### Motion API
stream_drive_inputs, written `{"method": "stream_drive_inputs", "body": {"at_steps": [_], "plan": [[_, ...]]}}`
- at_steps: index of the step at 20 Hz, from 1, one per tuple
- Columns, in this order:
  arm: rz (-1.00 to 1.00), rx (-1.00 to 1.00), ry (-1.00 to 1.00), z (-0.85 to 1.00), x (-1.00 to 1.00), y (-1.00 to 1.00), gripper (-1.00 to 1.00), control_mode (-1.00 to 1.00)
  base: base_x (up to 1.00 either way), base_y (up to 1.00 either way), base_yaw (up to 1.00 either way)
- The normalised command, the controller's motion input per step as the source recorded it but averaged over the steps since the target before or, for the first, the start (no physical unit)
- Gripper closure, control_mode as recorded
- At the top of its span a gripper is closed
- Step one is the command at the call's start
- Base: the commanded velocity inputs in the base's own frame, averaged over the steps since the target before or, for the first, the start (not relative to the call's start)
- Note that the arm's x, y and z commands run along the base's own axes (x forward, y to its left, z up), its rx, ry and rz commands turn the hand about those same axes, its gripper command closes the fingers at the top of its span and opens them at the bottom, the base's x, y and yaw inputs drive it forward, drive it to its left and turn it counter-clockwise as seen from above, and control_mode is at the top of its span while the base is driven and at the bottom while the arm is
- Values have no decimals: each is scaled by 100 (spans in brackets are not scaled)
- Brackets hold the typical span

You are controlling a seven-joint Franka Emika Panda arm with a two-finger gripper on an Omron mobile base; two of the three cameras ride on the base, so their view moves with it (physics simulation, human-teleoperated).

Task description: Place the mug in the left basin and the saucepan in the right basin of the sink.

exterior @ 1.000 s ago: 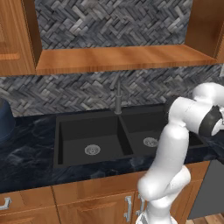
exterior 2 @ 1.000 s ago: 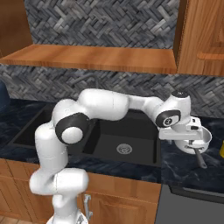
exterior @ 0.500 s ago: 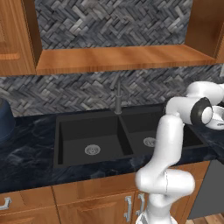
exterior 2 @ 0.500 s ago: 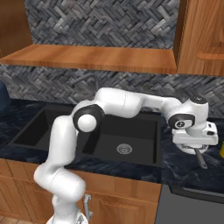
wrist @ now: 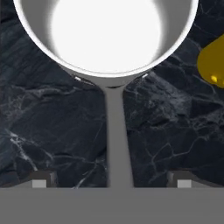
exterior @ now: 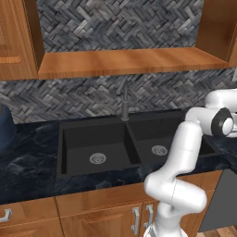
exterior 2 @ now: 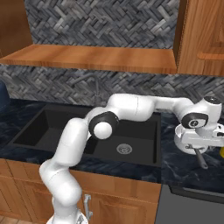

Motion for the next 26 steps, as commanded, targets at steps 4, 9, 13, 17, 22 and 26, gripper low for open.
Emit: {"method": "stream_drive_inputs", "body": {"at_steps": [4,9,13,17,22,26], "plan": [[0,-6,0,-24,44,0,-100,-100,0,0,0],[-1,-4,3,-25,10,-2,-100,-100,0,0,0],[-2,-4,7,-41,-17,0,-100,-100,0,0,0],[0,-1,5,-26,-4,10,-100,-100,0,0,0],[0,0,6,-25,0,5,-100,-100,0,0,0],[0,0,6,-21,0,-1,-100,-100,0,0,0]]}}
